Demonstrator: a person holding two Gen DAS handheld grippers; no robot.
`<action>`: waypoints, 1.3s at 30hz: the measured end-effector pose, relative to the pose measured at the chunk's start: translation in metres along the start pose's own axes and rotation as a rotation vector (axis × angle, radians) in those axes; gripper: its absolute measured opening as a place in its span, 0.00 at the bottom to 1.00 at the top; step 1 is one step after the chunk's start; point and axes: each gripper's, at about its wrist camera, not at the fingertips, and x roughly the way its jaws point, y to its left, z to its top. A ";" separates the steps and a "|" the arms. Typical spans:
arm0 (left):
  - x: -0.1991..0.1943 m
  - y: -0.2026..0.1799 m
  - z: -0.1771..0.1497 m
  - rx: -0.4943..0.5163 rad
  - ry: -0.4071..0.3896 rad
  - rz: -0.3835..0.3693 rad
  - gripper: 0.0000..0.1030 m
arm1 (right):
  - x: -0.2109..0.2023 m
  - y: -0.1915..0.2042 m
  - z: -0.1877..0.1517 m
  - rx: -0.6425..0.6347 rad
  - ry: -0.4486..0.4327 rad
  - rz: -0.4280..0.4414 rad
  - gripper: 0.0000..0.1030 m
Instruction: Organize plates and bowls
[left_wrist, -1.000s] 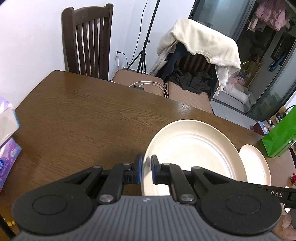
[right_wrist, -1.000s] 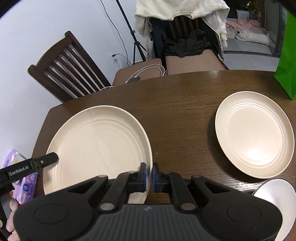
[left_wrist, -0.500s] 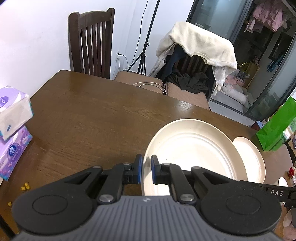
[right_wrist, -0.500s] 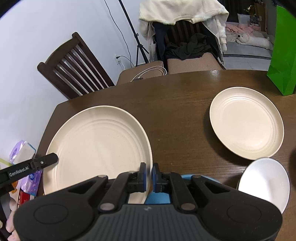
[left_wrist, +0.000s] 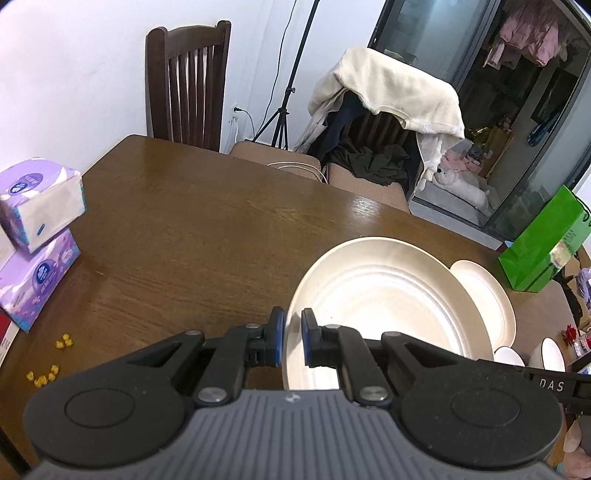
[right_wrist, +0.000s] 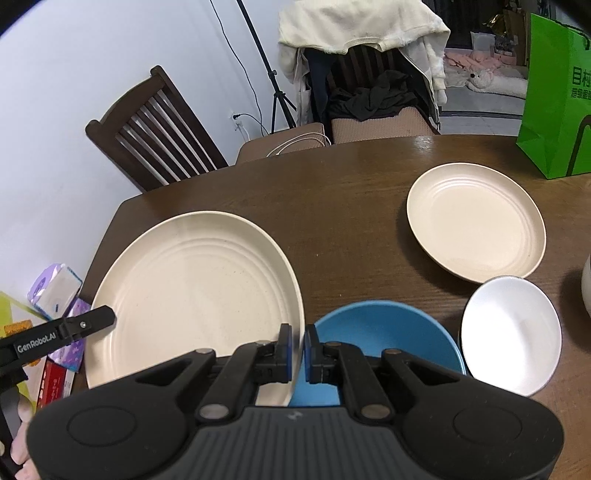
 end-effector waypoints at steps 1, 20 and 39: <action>-0.003 0.000 -0.002 0.001 -0.001 -0.001 0.10 | -0.002 0.000 -0.003 -0.001 -0.001 0.000 0.06; -0.055 -0.008 -0.021 0.007 -0.023 -0.027 0.10 | -0.055 -0.004 -0.036 0.004 -0.013 -0.005 0.07; -0.098 -0.015 -0.052 0.016 -0.029 -0.038 0.10 | -0.098 -0.008 -0.070 0.008 -0.028 -0.003 0.07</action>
